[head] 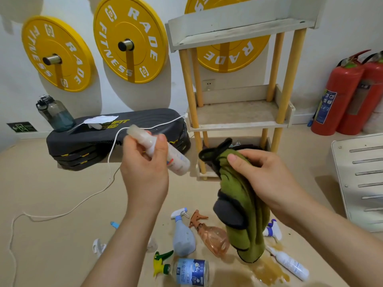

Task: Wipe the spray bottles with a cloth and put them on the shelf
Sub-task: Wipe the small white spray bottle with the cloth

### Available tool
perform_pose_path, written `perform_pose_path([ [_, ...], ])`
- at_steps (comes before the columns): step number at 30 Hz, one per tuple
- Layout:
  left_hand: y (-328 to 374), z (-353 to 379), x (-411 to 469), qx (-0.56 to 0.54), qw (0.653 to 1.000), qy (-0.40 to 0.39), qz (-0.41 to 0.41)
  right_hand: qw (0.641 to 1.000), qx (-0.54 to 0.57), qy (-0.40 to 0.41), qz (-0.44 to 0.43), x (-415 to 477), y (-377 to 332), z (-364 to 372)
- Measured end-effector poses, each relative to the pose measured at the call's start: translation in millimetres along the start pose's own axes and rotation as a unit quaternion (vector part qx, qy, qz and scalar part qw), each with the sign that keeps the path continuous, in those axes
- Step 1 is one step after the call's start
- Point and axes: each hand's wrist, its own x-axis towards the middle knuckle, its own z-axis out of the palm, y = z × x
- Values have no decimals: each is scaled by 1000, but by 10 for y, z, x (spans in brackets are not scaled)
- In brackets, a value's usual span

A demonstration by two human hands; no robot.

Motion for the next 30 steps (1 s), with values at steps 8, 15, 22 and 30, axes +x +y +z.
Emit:
perform_pose_path([
  [8, 71, 208, -352, -141, 972, -78, -171, 909, -364, -63, -194, -225, 178, 390],
  [15, 217, 250, -522, -138, 969, -157, -132, 935, -305, -18, -182, -39, 310, 336],
  [22, 234, -29, -209, -74, 947, -295, -104, 981, -160, -67, -85, 65, 226, 223],
  [30, 262, -266, -58, 100, 930, -352, 44, 988, -66, -96, 105, 20, 176, 83],
])
